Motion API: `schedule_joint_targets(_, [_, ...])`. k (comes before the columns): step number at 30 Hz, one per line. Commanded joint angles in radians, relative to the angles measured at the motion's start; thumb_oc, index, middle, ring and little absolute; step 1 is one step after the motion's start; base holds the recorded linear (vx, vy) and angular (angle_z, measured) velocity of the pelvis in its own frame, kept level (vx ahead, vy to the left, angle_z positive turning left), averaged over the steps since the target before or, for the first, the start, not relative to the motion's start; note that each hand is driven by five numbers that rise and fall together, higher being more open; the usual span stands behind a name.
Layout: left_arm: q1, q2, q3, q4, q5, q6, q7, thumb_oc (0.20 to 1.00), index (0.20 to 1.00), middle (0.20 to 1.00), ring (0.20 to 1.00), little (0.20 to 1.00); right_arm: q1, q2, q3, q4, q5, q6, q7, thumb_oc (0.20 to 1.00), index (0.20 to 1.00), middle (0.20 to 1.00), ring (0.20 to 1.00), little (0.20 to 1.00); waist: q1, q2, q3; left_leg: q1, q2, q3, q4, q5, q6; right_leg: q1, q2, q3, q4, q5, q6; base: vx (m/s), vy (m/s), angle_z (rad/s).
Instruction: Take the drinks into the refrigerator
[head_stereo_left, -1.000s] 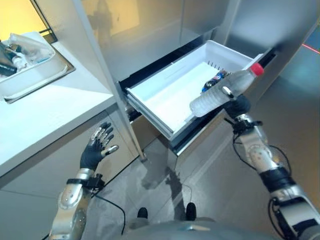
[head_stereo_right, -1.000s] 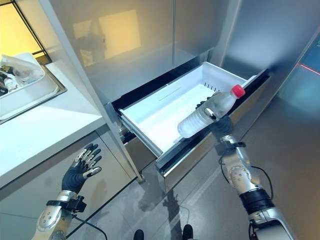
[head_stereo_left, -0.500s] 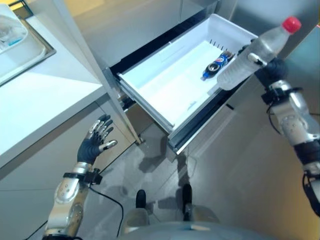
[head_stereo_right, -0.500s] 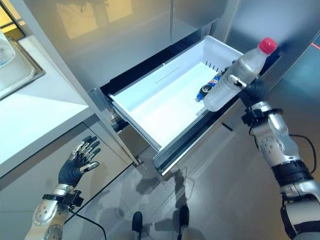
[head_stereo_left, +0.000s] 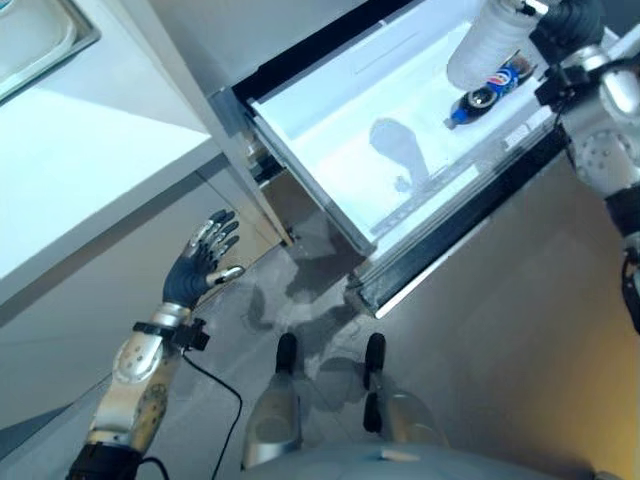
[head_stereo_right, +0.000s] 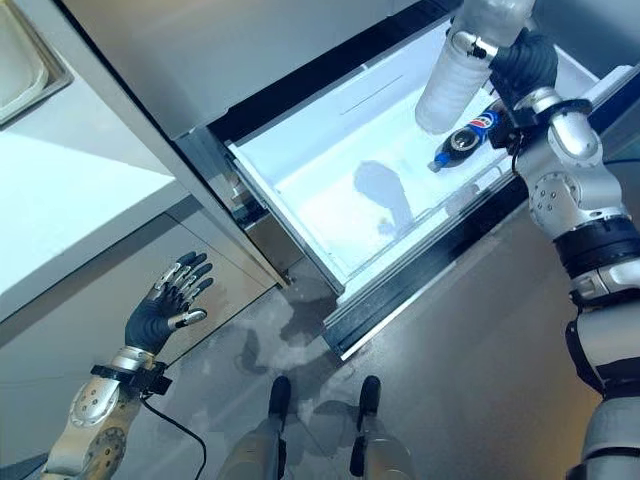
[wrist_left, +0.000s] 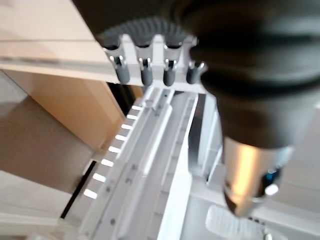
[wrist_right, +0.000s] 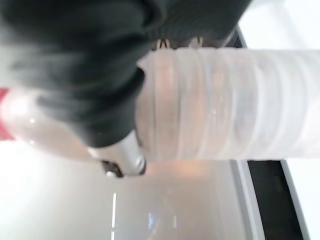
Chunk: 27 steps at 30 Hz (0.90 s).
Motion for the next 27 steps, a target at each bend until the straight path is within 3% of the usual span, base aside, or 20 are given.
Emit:
schedule_joint_targets(1, [0.017, 0.072, 0.001, -0.117, -0.041, -0.072, 0.014, 1.0, 1.0, 1.0, 1.0, 1.0, -0.223, 0.008, 0.046, 0.026, -0.04, -0.104, -0.015, 0.2, 0.2, 0.2, 0.2, 0.2, 0.005, -0.052, -0.012, 0.007, -0.082, -0.019, 0.03, -0.031, 0.084, -0.036, 0.003, -0.01, 0.152, -0.132, 0.019, -0.04, -0.006, 0.12])
schedule_joint_targets(13, [0.003, 0.099, -0.007, -0.158, 0.001, -0.098, 0.064, 1.0, 1.0, 1.0, 1.0, 1.0, -0.197, 0.04, 0.152, 0.168, -0.285, -0.034, -0.045, 0.2, 0.2, 0.2, 0.2, 0.2, 0.019, -0.041, 0.065, -0.051, -0.076, -0.033, 0.034, -0.004, 0.073, -0.092, -0.001, -0.02, 0.177, -0.132, 0.016, -0.03, -0.009, 0.04])
schedule_joint_targets(17, [-0.007, 0.113, -0.019, -0.165, 0.04, -0.107, 0.084, 1.0, 1.0, 1.0, 1.0, 1.0, -0.145, 0.031, 0.19, 0.23, -0.435, 0.001, -0.03, 0.2, 0.2, 0.2, 0.2, 0.2, 0.024, -0.035, 0.097, -0.067, -0.077, -0.038, 0.037, 0.002, 0.072, -0.108, -0.001, -0.025, 0.185, -0.131, 0.016, -0.03, -0.012, 0.06])
schedule_joint_targets(27, [-0.032, 0.112, -0.015, -0.169, 0.065, -0.122, 0.11, 1.0, 1.0, 1.0, 1.0, 1.0, -0.129, 0.027, 0.218, 0.296, -0.58, 0.029, -0.02, 0.2, 0.2, 0.2, 0.2, 0.2, 0.023, -0.023, 0.128, -0.073, -0.082, -0.051, 0.03, 0.008, 0.07, -0.111, -0.008, -0.04, 0.181, -0.13, 0.018, -0.02, -0.008, 0.06])
